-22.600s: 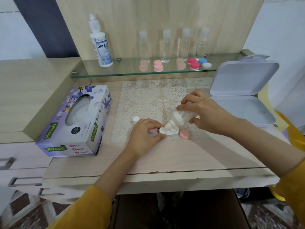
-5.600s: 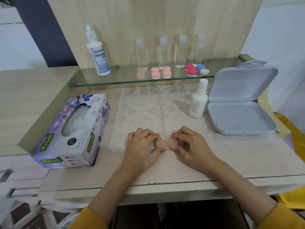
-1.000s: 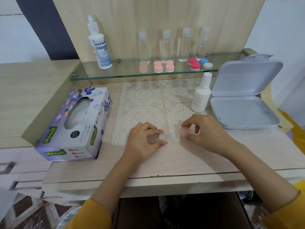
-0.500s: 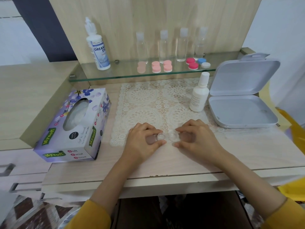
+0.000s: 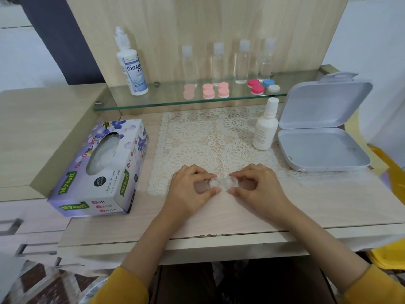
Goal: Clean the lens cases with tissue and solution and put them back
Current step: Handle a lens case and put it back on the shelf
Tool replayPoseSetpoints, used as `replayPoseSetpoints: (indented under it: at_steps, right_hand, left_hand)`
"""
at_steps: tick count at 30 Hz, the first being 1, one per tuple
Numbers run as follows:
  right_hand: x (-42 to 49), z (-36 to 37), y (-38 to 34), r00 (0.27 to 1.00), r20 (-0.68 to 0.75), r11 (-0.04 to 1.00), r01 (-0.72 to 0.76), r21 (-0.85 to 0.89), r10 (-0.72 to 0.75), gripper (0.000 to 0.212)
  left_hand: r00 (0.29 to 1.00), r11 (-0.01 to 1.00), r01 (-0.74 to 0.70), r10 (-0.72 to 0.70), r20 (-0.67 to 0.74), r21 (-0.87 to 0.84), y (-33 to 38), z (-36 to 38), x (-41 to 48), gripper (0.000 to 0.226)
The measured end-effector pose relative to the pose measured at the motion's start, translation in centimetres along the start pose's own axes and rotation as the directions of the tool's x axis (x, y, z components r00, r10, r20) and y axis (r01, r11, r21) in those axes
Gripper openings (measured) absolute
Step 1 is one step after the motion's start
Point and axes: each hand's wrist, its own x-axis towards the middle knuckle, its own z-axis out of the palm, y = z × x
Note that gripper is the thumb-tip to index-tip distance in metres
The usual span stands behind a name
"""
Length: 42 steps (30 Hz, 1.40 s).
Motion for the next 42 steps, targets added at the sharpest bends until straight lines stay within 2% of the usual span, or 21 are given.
replayPoseSetpoints:
  at_steps: [5, 13, 18, 23, 29, 34, 36, 39, 42]
  right_hand:
    - [-0.2, -0.1, -0.1, 1.000, -0.008, 1.000, -0.001, 0.026, 0.001, 0.024]
    - [-0.6, -2.3, 0.0, 0.995, -0.005, 0.983, -0.098, 0.154, 0.100, 0.023]
    - [-0.5, -5.7, 0.8, 0.983, -0.100, 0.977, -0.138, 0.165, 0.156, 0.021]
    - [-0.5, -9.8, 3.4, 0.946, -0.245, 0.974, -0.185, 0.133, 0.213, 0.015]
    - [0.4, -13.2, 6.8, 0.875, -0.378, 0.948, -0.318, 0.024, 0.303, 0.019]
    - [1.1, -14.0, 7.8, 0.889, -0.415, 0.943, -0.284, -0.176, 0.190, 0.021]
    - [1.3, -13.7, 7.9, 0.906, -0.412, 0.925, -0.232, -0.300, 0.094, 0.019]
    - [1.6, -13.0, 8.3, 0.906, -0.404, 0.866, -0.096, -0.491, -0.129, 0.027]
    - [1.8, -12.3, 8.8, 0.880, -0.406, 0.819, -0.035, -0.573, -0.247, 0.033]
  left_hand:
    - [0.999, 0.999, 0.023, -0.022, 0.035, -0.028, 0.0, -0.3, 0.1, 0.036]
    - [0.992, 0.998, 0.067, -0.069, 0.110, 0.013, 0.6, -0.6, 0.4, 0.047]
    - [0.992, 0.997, -0.081, 0.079, 0.102, 0.020, 2.4, 1.0, 1.4, 0.044]
    - [0.962, 0.971, -0.236, 0.230, 0.147, 0.027, 5.1, 4.3, 2.6, 0.041]
    - [0.929, 0.941, -0.306, 0.263, 0.258, 0.142, 5.5, 7.0, 3.5, 0.074]
    - [0.932, 0.945, -0.306, 0.271, 0.242, 0.116, 5.0, 7.2, 3.5, 0.075]
    - [0.932, 0.945, -0.309, 0.277, 0.235, 0.109, 5.0, 7.2, 3.5, 0.073]
    - [0.932, 0.946, -0.305, 0.273, 0.240, 0.108, 4.9, 7.2, 3.5, 0.074]
    - [0.936, 0.952, -0.289, 0.258, 0.240, 0.102, 4.9, 7.3, 3.5, 0.075]
